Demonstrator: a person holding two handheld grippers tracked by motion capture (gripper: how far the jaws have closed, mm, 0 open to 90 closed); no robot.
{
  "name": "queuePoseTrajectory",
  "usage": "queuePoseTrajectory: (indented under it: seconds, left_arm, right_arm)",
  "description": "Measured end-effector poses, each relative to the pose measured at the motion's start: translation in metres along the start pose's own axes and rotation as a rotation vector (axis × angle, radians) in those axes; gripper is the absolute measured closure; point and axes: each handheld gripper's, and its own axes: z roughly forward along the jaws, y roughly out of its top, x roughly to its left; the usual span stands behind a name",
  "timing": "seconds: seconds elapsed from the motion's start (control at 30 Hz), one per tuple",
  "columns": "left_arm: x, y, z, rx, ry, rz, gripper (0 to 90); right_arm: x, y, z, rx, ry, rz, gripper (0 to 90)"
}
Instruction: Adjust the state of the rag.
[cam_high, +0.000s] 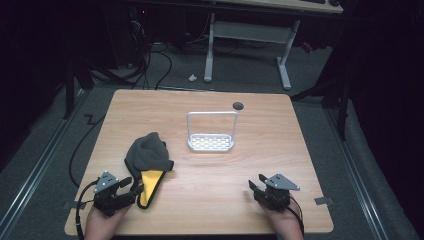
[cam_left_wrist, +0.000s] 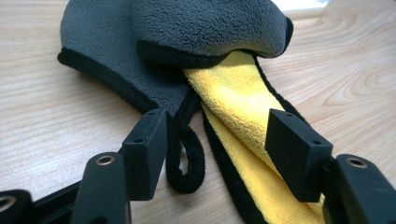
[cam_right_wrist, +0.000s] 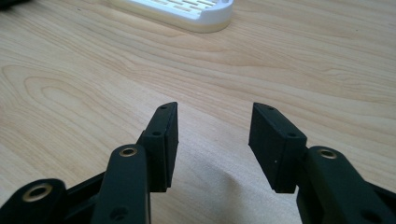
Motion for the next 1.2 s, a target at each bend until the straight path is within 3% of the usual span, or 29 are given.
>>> queuePoseTrajectory:
  seconds: [0.2, 0.37, 0.6, 0.87, 0.97, 1.1, 1.2]
  left_arm:
    - [0.007, 0.0, -0.005, -0.024, -0.013, -0.01, 39.1]
    - [0.01, 0.001, -0.011, -0.048, -0.026, -0.031, 38.6]
    - [0.0, 0.005, -0.014, -0.071, -0.045, -0.014, 39.7]
    - [-0.019, 0.006, -0.003, -0.022, -0.09, 0.019, 42.0]
    - [-0.027, 0.005, 0.006, 0.031, -0.076, 0.04, 49.8]
    - [-0.037, 0.002, 0.021, 0.124, -0.036, 0.079, 66.7]
    - [-0.043, 0.003, 0.024, 0.127, -0.028, 0.104, 76.0]
  right_arm:
    - [0.0, 0.002, -0.002, -0.019, -0.013, 0.017, 54.0]
    - [0.004, 0.005, -0.002, -0.026, -0.023, -0.005, 52.9]
    - [0.008, 0.004, 0.001, -0.015, -0.019, -0.016, 51.6]
    - [0.007, 0.004, 0.001, -0.013, -0.024, -0.01, 51.5]
    - [0.008, 0.003, 0.002, -0.011, -0.024, -0.012, 51.4]
    - [0.008, 0.003, 0.001, -0.011, -0.022, -0.014, 51.4]
    - [0.008, 0.003, 0.001, -0.012, -0.023, -0.012, 51.5]
